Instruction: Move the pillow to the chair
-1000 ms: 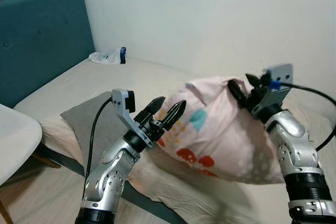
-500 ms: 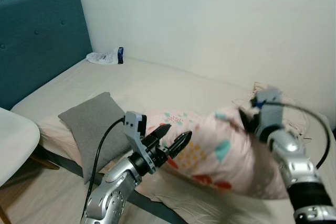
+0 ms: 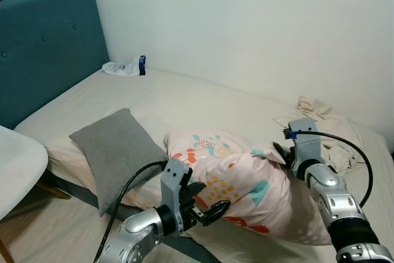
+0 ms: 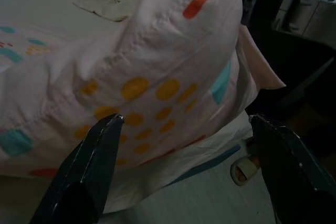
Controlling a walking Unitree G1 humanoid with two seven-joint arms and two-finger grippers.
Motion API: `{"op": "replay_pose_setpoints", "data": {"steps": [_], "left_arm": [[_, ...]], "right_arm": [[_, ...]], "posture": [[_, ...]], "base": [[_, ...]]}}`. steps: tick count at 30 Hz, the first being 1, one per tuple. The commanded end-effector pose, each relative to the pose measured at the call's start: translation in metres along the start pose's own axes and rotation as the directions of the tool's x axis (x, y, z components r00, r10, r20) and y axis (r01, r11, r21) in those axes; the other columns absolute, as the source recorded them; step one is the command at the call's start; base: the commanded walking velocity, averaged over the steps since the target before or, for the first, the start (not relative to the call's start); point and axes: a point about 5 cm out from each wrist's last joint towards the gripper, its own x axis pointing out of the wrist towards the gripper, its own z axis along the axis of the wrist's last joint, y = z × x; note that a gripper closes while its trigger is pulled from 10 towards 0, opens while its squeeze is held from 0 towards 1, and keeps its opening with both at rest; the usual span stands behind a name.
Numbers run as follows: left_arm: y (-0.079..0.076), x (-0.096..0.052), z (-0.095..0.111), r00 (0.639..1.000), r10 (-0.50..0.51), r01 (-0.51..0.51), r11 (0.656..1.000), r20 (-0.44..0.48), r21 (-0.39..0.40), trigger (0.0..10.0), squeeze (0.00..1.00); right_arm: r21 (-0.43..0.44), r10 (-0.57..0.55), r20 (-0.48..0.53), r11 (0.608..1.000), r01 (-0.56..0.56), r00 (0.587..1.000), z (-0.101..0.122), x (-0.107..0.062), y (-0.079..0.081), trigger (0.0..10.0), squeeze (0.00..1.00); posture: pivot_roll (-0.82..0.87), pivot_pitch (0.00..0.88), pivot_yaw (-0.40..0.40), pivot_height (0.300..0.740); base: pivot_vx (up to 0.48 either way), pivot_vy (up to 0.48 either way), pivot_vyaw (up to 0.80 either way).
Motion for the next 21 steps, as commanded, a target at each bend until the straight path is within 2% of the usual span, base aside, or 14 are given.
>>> {"op": "replay_pose_setpoints", "data": {"steps": [1,7,8,9,10,12,13,14,16,17,18,19,21], "left_arm": [[-0.001,0.0,0.0,1.0,-0.004,0.004,1.0,0.0,-0.006,10.0,0.76],[-0.001,0.0,0.0,1.0,-0.007,0.007,1.0,-0.008,-0.002,10.0,0.71],[-0.001,-0.001,-0.001,1.0,-0.009,0.009,1.0,-0.016,-0.002,10.0,0.63],[-0.001,-0.002,-0.002,1.0,-0.012,0.012,1.0,-0.028,0.001,10.0,0.62],[-0.001,-0.002,-0.005,0.999,-0.014,0.014,1.0,-0.043,0.007,10.0,0.57],[0.0,-0.002,-0.01,0.996,-0.009,0.011,1.0,-0.083,0.023,10.0,0.54],[0.0,-0.002,-0.01,0.996,-0.009,0.011,1.0,-0.083,0.023,10.0,0.54],[0.001,-0.003,-0.015,0.993,-0.008,0.012,0.999,-0.116,0.03,10.0,0.48],[0.002,-0.004,-0.022,0.987,-0.002,0.01,0.999,-0.163,0.045,10.0,0.29],[0.003,-0.004,-0.025,0.984,0.003,0.006,0.999,-0.176,0.05,10.0,0.16],[0.003,-0.004,-0.027,0.983,0.008,0.002,0.999,-0.183,0.053,10.0,0.14],[0.003,-0.004,-0.027,0.983,0.011,-0.001,0.999,-0.185,0.054,10.0,0.01],[0.003,-0.003,-0.027,0.983,0.011,-0.002,0.999,-0.185,0.049,10.0,0.0]], "right_arm": [[0.03,-0.008,-0.021,1.0,0.009,1.0,-0.004,0.0,-0.001,0.0,0.0],[0.029,-0.014,-0.021,0.999,0.015,1.0,-0.004,0.0,-0.002,0.0,0.0],[0.03,-0.022,-0.01,0.999,0.023,1.0,-0.002,0.0,-0.004,0.0,0.0],[0.034,-0.029,0.011,0.999,0.029,1.0,0.001,0.0,-0.005,0.0,0.0],[0.063,-0.035,0.059,0.998,0.031,0.998,0.007,0.001,-0.006,0.0,0.0],[0.132,-0.064,0.151,0.99,0.044,0.986,0.02,0.001,-0.009,0.0,0.0],[0.132,-0.064,0.151,0.99,0.044,0.986,0.02,0.001,-0.009,0.0,0.0],[0.163,-0.084,0.188,0.985,0.053,0.978,0.027,0.0,-0.012,0.0,0.0],[0.181,-0.117,0.222,0.98,0.077,0.968,0.033,-0.001,-0.017,0.0,0.0],[0.178,-0.132,0.224,0.98,0.092,0.966,0.034,-0.002,-0.02,0.0,0.0],[0.174,-0.142,0.225,0.979,0.104,0.964,0.034,-0.002,-0.022,0.0,0.0],[0.174,-0.156,0.225,0.978,0.118,0.962,0.034,-0.003,-0.024,0.0,0.0],[0.171,-0.165,0.221,0.977,0.128,0.961,0.033,-0.004,-0.026,0.0,0.0]], "posture": [[0.05,0.027,-0.054,0.74],[0.05,0.026,-0.054,0.74],[0.05,0.025,-0.053,0.74],[0.04,0.026,-0.053,0.74],[0.05,0.024,-0.052,0.74],[0.04,0.023,-0.051,0.74],[0.04,0.023,-0.051,0.74],[0.04,0.024,-0.05,0.74],[0.04,0.021,-0.048,0.74],[0.04,0.021,-0.048,0.74],[0.04,0.021,-0.049,0.74],[0.04,0.021,-0.048,0.74],[0.04,0.023,-0.05,0.74]], "base": [[0.0,0.0,0.0],[0.0,0.0,0.0],[0.0,0.0,0.0],[0.0,0.0,0.0],[0.0,0.0,0.0],[0.0,0.0,0.0],[0.0,0.0,0.0],[0.0,0.0,0.0],[0.0,0.0,0.0],[0.0,0.0,0.0],[0.0,0.0,0.0],[0.0,0.0,0.0],[0.0,0.0,0.0]]}}
